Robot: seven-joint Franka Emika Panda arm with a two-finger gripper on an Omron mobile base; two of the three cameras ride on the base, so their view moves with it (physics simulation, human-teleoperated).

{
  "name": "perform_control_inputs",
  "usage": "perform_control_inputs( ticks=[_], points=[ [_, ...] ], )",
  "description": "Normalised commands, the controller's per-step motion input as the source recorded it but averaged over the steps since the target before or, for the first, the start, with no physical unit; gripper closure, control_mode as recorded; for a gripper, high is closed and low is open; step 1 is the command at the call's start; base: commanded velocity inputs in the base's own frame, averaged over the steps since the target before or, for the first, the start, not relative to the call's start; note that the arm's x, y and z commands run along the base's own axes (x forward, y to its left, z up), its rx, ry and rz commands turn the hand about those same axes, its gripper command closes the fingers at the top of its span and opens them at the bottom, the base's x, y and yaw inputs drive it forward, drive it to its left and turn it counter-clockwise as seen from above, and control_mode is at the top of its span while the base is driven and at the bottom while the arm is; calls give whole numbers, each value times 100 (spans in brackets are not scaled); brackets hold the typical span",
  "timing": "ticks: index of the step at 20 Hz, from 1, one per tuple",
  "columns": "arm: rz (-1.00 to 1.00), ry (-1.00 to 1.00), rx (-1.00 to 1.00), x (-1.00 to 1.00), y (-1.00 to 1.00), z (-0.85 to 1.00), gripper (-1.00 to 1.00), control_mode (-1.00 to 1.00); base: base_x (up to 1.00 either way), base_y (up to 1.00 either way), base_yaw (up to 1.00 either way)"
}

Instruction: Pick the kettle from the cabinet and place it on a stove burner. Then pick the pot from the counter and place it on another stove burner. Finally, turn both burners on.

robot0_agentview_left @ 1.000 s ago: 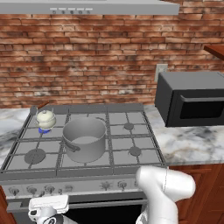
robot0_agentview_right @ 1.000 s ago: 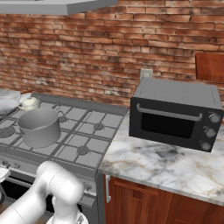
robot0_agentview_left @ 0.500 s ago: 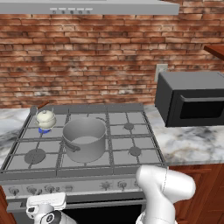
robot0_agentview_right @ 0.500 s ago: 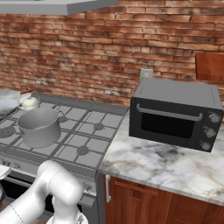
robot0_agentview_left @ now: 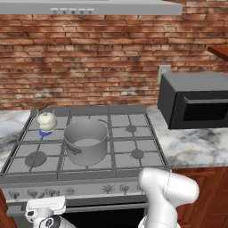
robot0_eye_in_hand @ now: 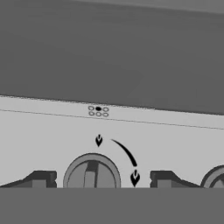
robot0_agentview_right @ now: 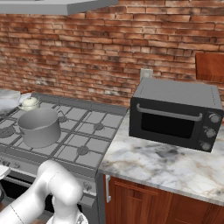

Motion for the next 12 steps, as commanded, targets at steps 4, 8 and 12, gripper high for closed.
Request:
perform_control_inputs(
  ticks=[4, 8, 12],
  points=[
    [0, 0, 0, 16, 0, -3, 100, -100, 0, 0, 0],
    [3, 0, -1, 12, 0, 0, 100, -100, 0, 0, 0],
    [0, 2, -6, 0, 0, 0, 100, -100, 0, 0, 0]
  ],
)
